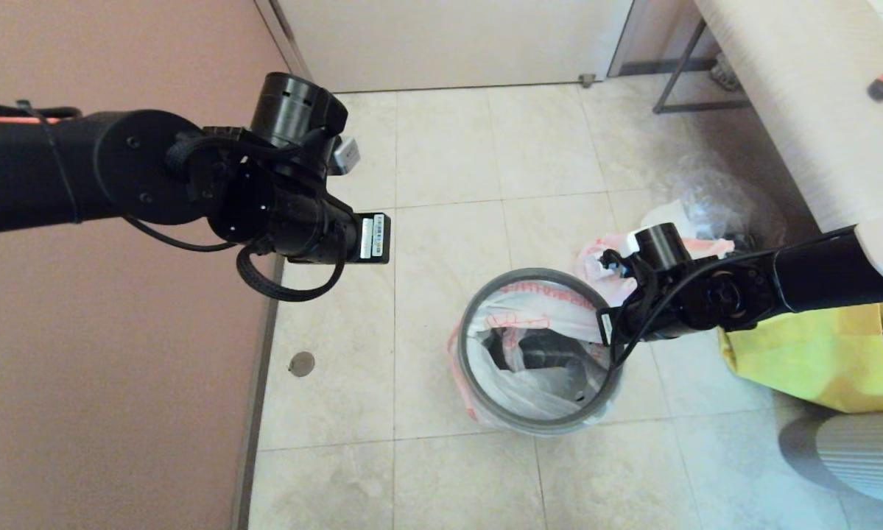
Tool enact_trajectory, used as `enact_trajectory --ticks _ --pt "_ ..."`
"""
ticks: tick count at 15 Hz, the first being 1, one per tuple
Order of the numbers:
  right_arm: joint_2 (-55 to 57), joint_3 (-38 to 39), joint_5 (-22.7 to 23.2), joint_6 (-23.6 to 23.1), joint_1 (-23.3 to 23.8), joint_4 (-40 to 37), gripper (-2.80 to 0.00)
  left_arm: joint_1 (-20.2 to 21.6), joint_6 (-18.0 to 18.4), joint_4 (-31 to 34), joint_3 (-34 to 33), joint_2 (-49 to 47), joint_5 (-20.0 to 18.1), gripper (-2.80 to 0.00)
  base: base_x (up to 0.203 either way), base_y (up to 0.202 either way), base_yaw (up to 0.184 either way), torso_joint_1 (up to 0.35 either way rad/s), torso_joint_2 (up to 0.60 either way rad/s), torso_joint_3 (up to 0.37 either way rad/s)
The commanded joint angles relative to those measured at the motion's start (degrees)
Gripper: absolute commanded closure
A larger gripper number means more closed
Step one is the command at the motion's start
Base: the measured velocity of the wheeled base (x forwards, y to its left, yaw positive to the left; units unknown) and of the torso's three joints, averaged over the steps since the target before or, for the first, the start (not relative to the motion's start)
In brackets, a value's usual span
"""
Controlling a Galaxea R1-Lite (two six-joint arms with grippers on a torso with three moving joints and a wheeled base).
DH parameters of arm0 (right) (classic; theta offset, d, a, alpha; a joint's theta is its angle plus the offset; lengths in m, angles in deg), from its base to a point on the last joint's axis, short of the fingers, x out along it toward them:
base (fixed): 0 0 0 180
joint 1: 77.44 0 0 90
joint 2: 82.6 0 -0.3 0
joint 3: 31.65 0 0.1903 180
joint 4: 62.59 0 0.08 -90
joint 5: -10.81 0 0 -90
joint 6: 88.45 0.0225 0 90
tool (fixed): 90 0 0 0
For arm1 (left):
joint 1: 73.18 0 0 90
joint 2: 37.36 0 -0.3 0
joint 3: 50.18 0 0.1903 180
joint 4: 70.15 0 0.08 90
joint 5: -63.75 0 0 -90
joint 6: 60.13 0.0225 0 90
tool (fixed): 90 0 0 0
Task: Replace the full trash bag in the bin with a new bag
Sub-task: Place the trash can ring on the trash can
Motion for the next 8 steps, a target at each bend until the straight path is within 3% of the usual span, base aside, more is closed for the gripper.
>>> enact_trajectory --ticks 1,8 --pt "1.36 -0.52 -0.06 0.03 -0.20 -0.03 0.00 0.06 -0.08 0.19 0.01 0.02 0.11 0.00 0.000 0.000 0.000 0.000 0.00 0.000" --pt "4.00 -3.59 -1.35 -1.25 -0.65 -0.12 0.00 0.42 -0.08 0.10 0.28 -0.06 0.11 0.00 0.000 0.000 0.000 0.000 0.00 0.000"
